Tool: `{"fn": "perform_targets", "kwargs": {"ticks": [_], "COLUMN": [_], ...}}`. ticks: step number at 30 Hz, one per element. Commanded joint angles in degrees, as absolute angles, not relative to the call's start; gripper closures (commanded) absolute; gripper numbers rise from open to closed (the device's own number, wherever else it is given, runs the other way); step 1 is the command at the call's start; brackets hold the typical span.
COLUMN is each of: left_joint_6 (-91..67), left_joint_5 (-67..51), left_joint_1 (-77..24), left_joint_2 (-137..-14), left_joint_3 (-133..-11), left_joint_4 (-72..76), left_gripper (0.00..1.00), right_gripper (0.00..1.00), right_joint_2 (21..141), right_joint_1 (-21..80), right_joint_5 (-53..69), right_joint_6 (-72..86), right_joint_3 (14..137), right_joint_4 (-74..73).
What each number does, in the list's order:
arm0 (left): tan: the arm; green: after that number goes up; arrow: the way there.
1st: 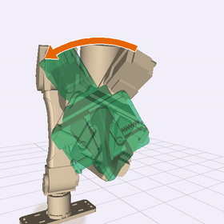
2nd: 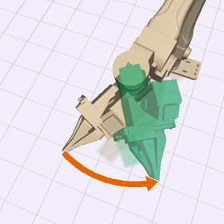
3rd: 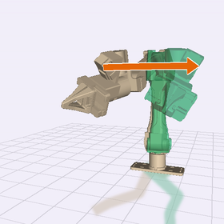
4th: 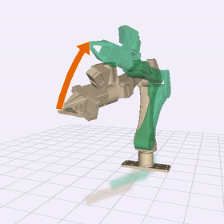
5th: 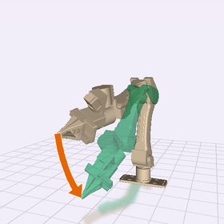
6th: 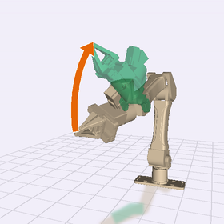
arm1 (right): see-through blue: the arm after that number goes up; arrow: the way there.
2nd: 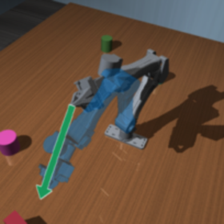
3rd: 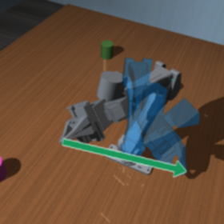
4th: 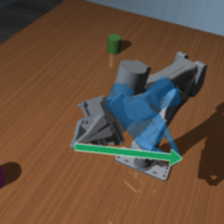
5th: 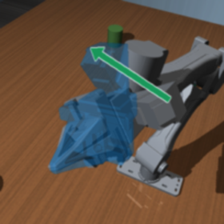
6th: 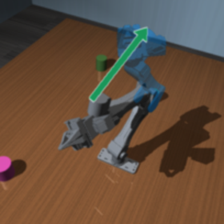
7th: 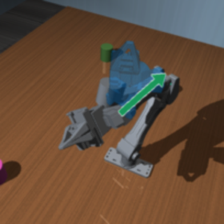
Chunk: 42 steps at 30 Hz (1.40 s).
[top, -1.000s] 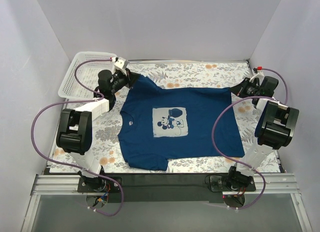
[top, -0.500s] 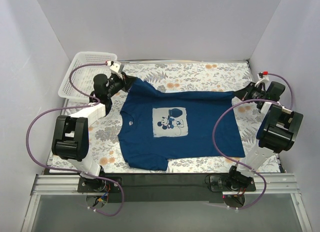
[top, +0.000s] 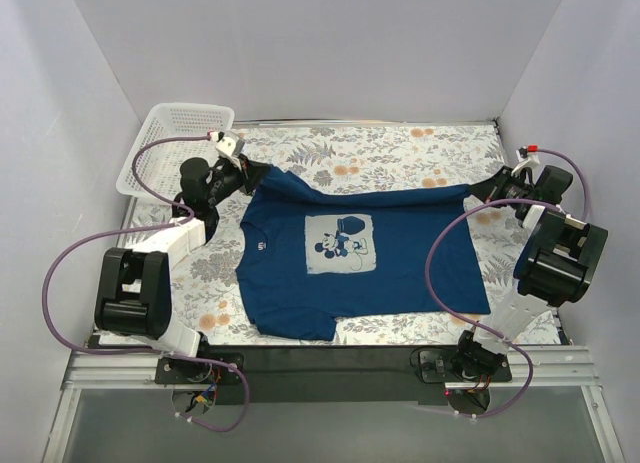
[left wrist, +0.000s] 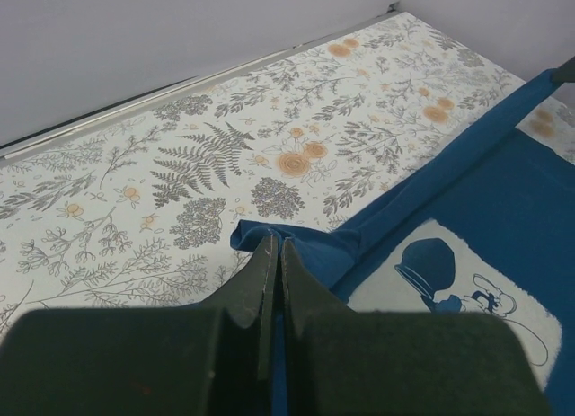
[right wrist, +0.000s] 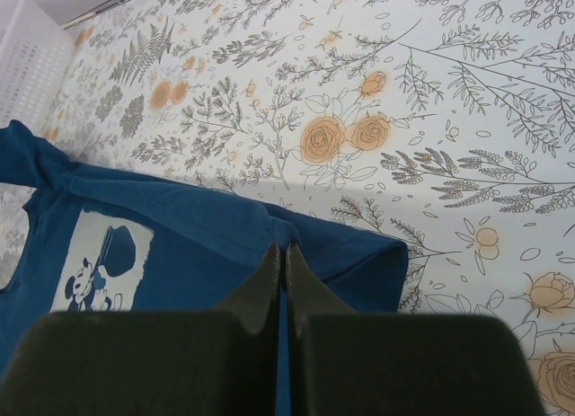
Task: Fold and stack the t-shirts
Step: Fold the tshirt
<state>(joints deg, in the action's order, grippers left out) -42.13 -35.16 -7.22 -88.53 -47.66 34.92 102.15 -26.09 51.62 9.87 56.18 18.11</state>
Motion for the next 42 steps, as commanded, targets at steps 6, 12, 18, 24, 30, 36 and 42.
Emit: {"fn": "perform_targets", "kwargs": {"ticks": [6, 12, 18, 24, 30, 36, 42], "left_joint_6": [-39.46, -39.99, -40.17, -40.69, -41.48, -42.28, -42.19], "left_joint_5": [-37.27, -36.3, -33.58, -34.01, -34.45, -34.54, -33.75], "left_joint_1": [-6.86, -6.86, -6.86, -6.86, -6.86, -7.12, -7.73], "left_joint_2": [-81.65, -79.63, -78.14, -76.73, -75.24, -73.92, -72.07], "left_joint_3": [-44.3, -41.84, -40.08, -38.59, -37.71, -36.39, -35.6], "left_joint_4": [33.23, 33.4, 32.96, 32.61, 31.73, 30.68, 29.01], "left_gripper": [1.0, 1.0, 1.0, 1.0, 1.0, 1.0, 1.0], "right_gripper": [0.99, 0.99, 0.99, 0.99, 0.99, 0.99, 0.99], "right_joint_2": [102.65, 103.62, 103.89, 104.15, 104.5, 105.47, 105.91], "right_joint_1": [-26.37, -26.37, -26.1, -25.84, -25.84, -25.66, -25.49], "right_joint_5": [53.17, 53.17, 53.61, 53.7, 53.35, 52.65, 52.21], "right_joint_6": [9.93, 10.55, 10.81, 10.46, 10.28, 10.46, 10.2], "right_joint_3": [58.89, 60.03, 60.47, 59.77, 59.68, 60.64, 61.0], "right_joint_4": [19.6, 19.51, 19.42, 19.25, 18.9, 18.37, 17.84]}}
